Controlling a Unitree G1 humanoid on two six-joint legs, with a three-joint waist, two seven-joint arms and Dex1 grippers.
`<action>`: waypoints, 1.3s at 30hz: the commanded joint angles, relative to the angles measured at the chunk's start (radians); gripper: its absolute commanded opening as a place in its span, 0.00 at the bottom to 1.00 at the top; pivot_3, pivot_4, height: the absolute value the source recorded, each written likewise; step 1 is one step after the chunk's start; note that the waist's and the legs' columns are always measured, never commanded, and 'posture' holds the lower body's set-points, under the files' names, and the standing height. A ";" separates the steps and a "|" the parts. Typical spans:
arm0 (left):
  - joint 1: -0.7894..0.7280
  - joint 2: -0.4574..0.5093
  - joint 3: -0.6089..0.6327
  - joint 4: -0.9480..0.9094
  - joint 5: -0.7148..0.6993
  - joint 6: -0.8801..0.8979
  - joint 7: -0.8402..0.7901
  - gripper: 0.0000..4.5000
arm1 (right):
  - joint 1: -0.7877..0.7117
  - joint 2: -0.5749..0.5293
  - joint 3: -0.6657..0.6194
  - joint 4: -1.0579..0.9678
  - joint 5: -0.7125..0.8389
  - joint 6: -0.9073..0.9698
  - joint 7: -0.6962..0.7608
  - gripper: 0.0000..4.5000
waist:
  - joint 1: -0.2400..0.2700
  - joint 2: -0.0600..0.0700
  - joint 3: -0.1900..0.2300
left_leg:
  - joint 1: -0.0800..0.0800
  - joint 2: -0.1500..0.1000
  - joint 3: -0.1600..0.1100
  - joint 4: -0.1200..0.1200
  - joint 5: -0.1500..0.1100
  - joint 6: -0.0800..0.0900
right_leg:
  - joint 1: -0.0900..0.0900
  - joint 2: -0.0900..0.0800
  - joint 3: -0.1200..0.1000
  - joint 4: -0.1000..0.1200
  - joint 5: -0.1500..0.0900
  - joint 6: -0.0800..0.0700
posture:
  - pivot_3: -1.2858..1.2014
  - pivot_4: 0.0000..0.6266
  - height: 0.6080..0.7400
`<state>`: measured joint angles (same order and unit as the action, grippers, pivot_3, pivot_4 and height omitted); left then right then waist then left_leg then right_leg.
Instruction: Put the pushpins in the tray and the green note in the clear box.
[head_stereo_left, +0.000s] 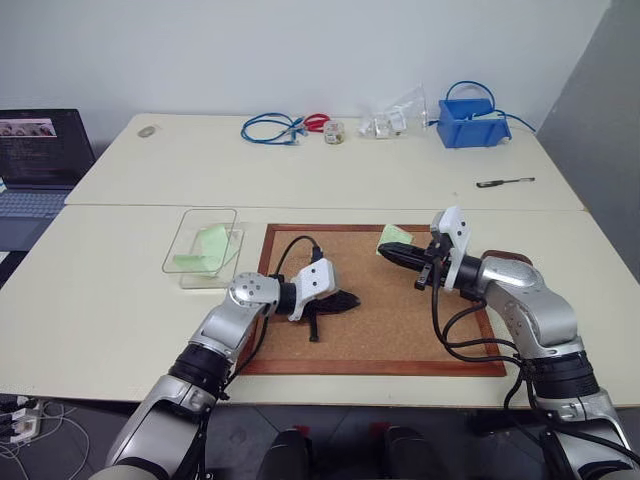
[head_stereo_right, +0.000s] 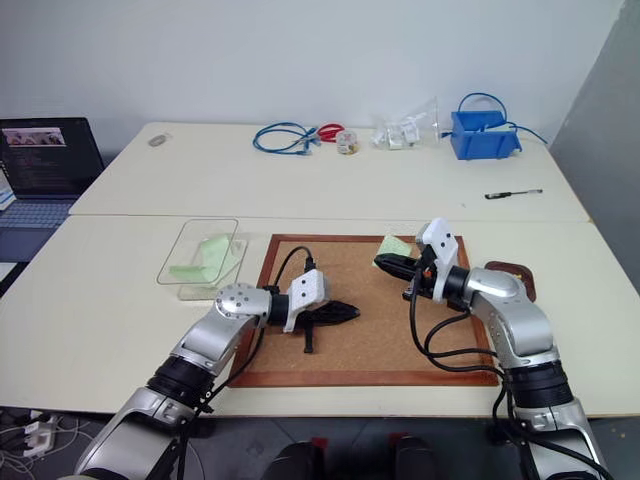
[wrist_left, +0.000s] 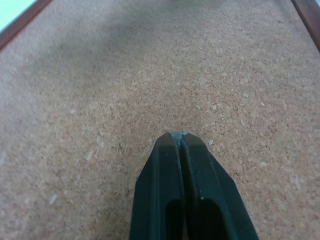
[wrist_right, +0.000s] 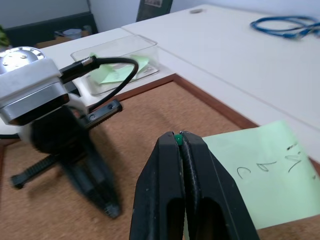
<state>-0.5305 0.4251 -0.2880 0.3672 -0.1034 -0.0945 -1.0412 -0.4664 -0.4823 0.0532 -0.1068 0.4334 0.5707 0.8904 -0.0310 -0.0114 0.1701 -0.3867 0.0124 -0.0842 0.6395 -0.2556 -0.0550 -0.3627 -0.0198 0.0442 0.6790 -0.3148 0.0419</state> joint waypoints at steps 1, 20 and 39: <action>-0.072 0.045 0.078 0.029 -0.010 -0.213 -0.025 0.23 | -0.049 -0.036 -0.044 -0.050 0.080 0.092 0.023 0.00 | -0.001 -0.001 0.001 | -0.007 0.000 0.000 0.001 0.000 0.000 | -0.007 0.000 0.000 0.002 0.000 0.000 | 0.52 0.24 1.00; -0.476 -0.011 0.022 0.583 0.184 -0.998 0.006 1.00 | -0.149 -0.055 -0.056 -0.038 0.215 0.268 0.042 0.00 | 0.000 -0.005 0.009 | -0.016 -0.003 0.002 0.002 0.000 0.000 | -0.016 -0.002 -0.001 0.001 0.001 -0.001 | 0.52 0.24 1.00; -0.492 -0.071 -0.017 0.653 0.185 -1.087 -0.007 0.67 | -0.145 -0.004 -0.036 -0.081 0.253 0.313 0.008 0.00 | -0.002 -0.005 0.009 | -0.018 -0.003 0.001 0.004 0.000 0.000 | -0.018 -0.002 -0.001 0.003 0.001 -0.001 | 0.52 0.24 1.00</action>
<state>-1.0071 0.3464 -0.3092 1.0262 0.0967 -1.1657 -1.0562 -0.6017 -0.4897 0.0242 -0.1494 0.6600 0.8837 0.8942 -0.0325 -0.0167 0.1795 -0.4048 0.0097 -0.0827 0.6433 -0.2554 -0.0553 -0.3802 -0.0218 0.0431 0.6816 -0.3141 0.0408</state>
